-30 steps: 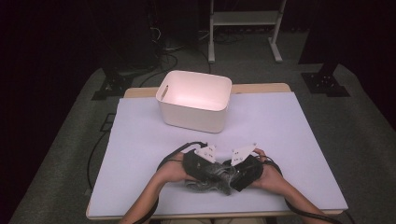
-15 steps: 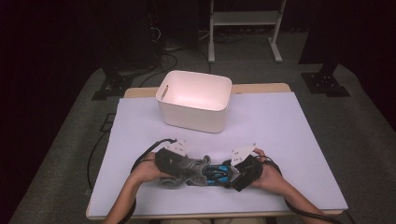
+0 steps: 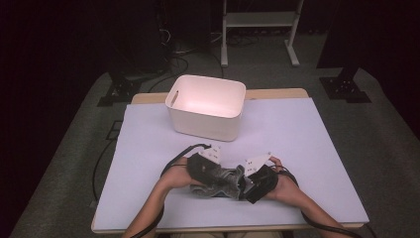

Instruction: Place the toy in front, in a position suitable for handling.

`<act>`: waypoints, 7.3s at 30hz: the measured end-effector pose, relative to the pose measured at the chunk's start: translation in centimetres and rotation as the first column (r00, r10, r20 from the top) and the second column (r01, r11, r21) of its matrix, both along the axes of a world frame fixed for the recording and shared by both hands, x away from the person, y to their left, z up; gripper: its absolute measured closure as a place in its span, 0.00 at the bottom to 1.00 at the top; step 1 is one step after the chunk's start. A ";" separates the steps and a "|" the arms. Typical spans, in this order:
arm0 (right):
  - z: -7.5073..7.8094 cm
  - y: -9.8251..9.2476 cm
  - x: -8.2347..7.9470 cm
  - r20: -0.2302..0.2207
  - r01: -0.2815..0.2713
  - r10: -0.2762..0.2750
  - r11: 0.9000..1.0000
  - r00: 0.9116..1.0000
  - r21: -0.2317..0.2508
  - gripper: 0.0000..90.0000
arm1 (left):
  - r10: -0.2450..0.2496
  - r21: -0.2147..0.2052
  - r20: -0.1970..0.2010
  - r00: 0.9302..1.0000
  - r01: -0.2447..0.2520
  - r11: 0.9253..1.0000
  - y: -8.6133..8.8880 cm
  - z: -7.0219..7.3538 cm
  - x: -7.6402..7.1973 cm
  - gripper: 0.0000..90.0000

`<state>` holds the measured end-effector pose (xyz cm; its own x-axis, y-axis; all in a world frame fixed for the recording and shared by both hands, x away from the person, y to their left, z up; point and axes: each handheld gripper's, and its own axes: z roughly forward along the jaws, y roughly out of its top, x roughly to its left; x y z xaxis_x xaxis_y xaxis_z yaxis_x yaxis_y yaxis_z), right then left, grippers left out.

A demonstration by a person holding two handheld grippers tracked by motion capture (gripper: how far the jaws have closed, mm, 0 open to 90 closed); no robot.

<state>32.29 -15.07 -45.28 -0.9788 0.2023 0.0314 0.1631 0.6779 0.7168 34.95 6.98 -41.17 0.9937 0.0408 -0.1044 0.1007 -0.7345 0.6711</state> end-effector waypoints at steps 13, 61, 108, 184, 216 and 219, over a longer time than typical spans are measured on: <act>-0.1 -0.2 0.0 -0.020 0.009 -0.008 1.000 1.000 0.016 0.23 | -0.088 0.059 0.017 0.996 0.087 0.994 -5.0 -0.1 -0.3 0.76; -0.1 0.0 -0.1 0.011 -0.006 0.006 1.000 1.000 0.002 0.23 | -0.006 0.032 -0.011 1.000 0.006 0.999 0.3 0.1 0.9 0.78; -0.2 -0.4 3.0 -0.337 0.133 -0.107 0.989 0.936 0.056 0.29 | 0.069 0.022 -0.048 0.996 -0.068 0.997 4.8 -0.3 -1.3 0.78; 1.1 3.4 -2.1 -0.159 -0.132 0.135 0.991 0.978 0.028 0.59 | -0.026 0.005 -0.091 0.996 0.026 1.000 4.5 3.0 -2.9 0.72; 1.9 1.3 0.5 -0.099 -0.041 0.048 0.997 0.994 0.068 0.62 | 0.055 0.063 0.046 0.997 -0.058 0.996 3.9 4.0 -1.8 0.67; 1.8 1.2 0.6 -0.109 -0.037 0.046 0.996 0.993 0.078 0.62 | 0.064 0.052 0.035 0.997 -0.065 0.997 3.9 4.1 -1.7 0.58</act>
